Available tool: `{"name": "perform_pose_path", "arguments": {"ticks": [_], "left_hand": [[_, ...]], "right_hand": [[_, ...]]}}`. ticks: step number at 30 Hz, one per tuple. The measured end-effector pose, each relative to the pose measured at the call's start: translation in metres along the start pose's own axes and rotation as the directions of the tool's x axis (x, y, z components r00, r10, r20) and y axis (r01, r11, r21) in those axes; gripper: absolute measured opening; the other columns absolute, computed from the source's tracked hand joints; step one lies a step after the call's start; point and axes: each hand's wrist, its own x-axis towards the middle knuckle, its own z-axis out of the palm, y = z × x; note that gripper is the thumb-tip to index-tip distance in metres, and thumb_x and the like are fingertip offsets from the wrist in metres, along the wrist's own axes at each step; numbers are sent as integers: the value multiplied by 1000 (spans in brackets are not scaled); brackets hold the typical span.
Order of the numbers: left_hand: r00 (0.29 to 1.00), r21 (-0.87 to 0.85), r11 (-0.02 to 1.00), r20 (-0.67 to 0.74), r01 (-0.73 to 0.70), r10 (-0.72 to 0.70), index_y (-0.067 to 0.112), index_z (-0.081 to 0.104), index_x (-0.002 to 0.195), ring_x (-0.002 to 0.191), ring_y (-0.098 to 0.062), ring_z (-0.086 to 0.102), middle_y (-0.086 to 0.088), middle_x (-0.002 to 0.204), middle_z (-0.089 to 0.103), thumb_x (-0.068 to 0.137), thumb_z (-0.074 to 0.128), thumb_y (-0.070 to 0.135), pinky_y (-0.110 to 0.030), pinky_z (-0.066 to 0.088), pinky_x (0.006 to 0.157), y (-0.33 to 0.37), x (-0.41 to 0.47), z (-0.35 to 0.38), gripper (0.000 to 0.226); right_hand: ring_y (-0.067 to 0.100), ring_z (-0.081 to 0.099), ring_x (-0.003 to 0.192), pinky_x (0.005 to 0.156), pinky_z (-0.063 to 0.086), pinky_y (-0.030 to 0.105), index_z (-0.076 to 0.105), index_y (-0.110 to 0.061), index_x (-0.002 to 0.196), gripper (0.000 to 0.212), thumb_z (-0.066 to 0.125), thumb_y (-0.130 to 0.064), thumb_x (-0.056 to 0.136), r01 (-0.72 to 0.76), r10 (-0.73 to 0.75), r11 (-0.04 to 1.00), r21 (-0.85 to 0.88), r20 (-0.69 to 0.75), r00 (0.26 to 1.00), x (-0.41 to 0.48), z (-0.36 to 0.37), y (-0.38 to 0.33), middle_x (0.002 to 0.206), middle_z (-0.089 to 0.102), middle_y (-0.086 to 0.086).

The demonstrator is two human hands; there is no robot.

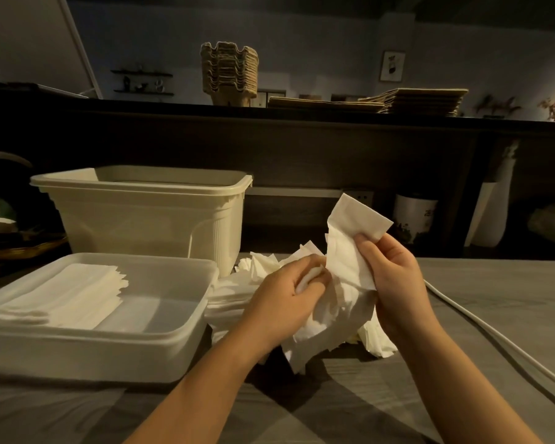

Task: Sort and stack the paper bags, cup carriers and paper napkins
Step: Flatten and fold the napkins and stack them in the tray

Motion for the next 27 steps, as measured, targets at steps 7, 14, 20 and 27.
{"name": "perform_pose_path", "arguments": {"ticks": [7,14,20,27], "left_hand": [[999,-89,995,22,46,-44,41,56,87,93,0,54,20,93,60,84,51,50,-15,42,75,3,0,1,11],[996,-54,994,-12,92,-93,50,53,91,93,2,53,30,93,55,87,61,34,-16,46,78,-5,0,5,19],[981,-201,972,-123,125,-151,27,58,118,102,-9,59,9,109,64,90,57,33,-22,49,82,-3,5,0,29],[990,-177,983,-117,58,-79,45,46,113,98,0,51,24,103,53,93,52,34,-16,45,77,1,4,-4,24]], "right_hand": [[10,61,88,67,50,23,57,-35,91,14,53,-22,92,25,-26,998,-60,-12,1000,-1,4,0,95,63,-6],[13,64,79,68,52,30,62,-25,95,12,50,-22,92,-112,102,989,92,112,988,-4,3,-2,85,66,-4],[15,59,78,74,49,32,62,-15,88,16,48,-23,92,-148,134,942,301,67,989,4,-6,-7,78,61,1],[4,67,72,59,53,17,64,-23,95,14,59,-28,83,7,29,988,-151,233,972,-2,-2,-5,81,70,-11]]}}
